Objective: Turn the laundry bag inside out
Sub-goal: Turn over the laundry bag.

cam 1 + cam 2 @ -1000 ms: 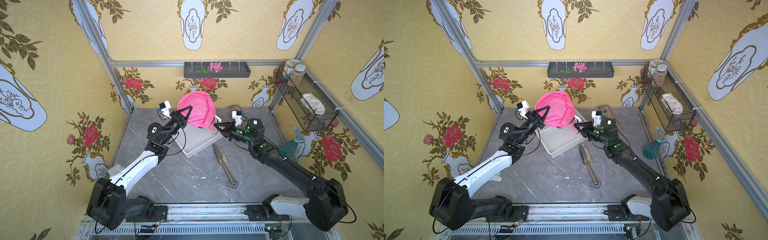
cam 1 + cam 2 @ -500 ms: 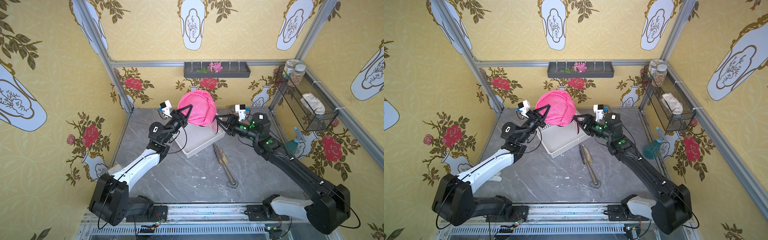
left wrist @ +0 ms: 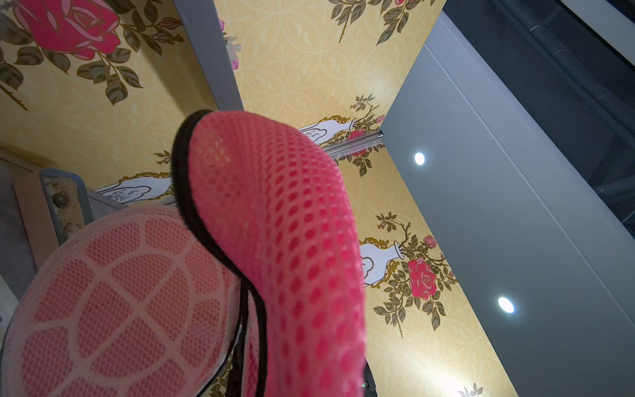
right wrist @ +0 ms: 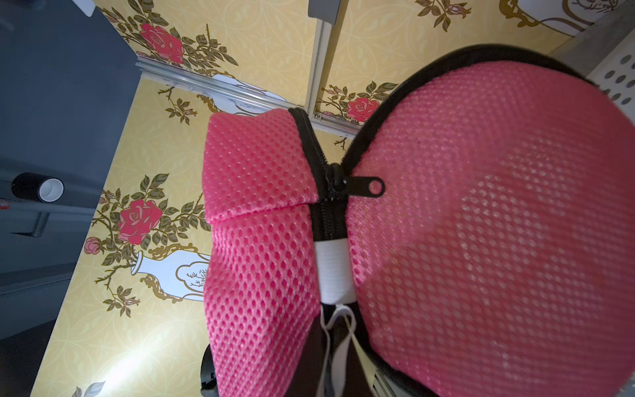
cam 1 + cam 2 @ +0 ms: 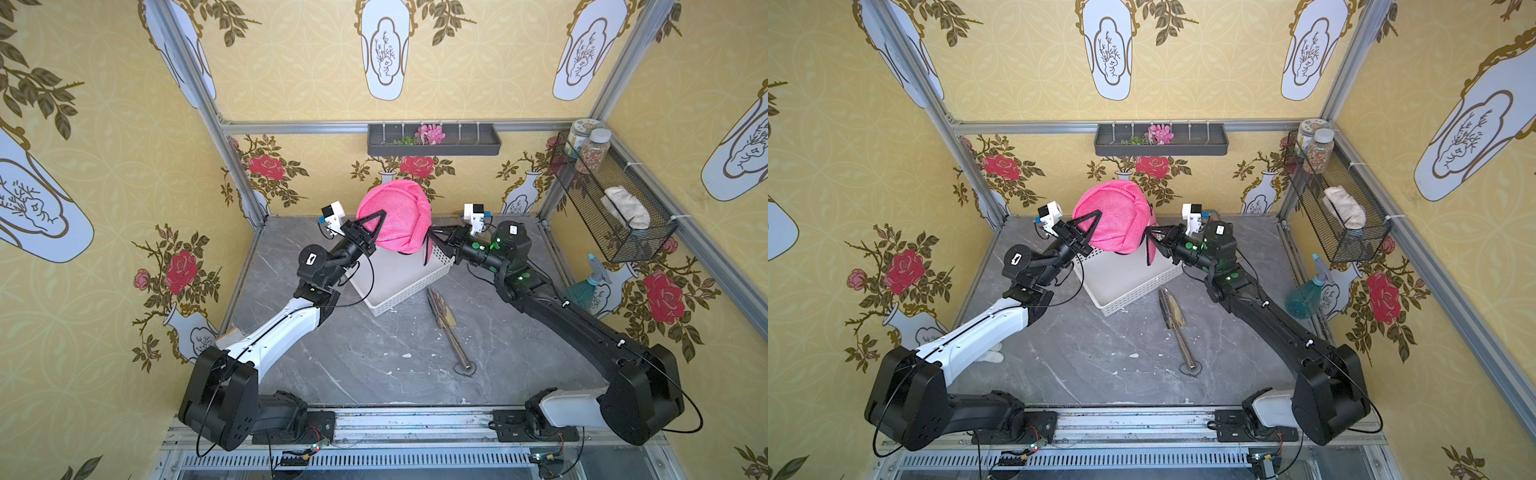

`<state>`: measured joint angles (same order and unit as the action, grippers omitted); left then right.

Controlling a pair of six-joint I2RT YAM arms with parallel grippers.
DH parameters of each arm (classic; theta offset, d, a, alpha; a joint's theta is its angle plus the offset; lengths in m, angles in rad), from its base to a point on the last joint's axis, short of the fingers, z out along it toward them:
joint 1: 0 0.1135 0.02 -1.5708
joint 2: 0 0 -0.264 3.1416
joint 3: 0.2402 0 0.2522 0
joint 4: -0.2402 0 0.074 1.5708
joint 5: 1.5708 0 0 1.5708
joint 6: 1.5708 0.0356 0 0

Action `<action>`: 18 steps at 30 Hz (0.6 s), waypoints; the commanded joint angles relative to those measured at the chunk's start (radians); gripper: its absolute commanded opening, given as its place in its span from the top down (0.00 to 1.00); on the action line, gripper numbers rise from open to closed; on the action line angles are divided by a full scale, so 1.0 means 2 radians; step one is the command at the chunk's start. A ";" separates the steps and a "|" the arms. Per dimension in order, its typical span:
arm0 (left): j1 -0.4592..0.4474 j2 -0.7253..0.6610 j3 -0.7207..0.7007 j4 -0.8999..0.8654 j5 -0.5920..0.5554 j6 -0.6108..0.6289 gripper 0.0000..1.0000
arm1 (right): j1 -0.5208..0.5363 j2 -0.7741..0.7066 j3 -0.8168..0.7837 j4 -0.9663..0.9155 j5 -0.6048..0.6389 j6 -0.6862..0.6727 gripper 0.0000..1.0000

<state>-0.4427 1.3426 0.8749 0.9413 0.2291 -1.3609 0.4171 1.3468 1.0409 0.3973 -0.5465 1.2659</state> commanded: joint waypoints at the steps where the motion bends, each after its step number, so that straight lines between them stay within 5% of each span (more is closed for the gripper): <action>1: 0.000 0.000 -0.002 0.032 0.004 -0.006 1.00 | -0.004 -0.005 -0.008 0.032 0.005 0.007 1.00; 18: 0.000 -0.005 0.002 0.089 0.016 -0.064 1.00 | -0.001 0.029 -0.090 0.027 0.041 -0.015 1.00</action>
<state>-0.4454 1.3251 0.8749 0.9680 0.2661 -1.4498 0.4084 1.3869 0.8719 0.4454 -0.5232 1.2552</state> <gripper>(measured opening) 0.070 0.049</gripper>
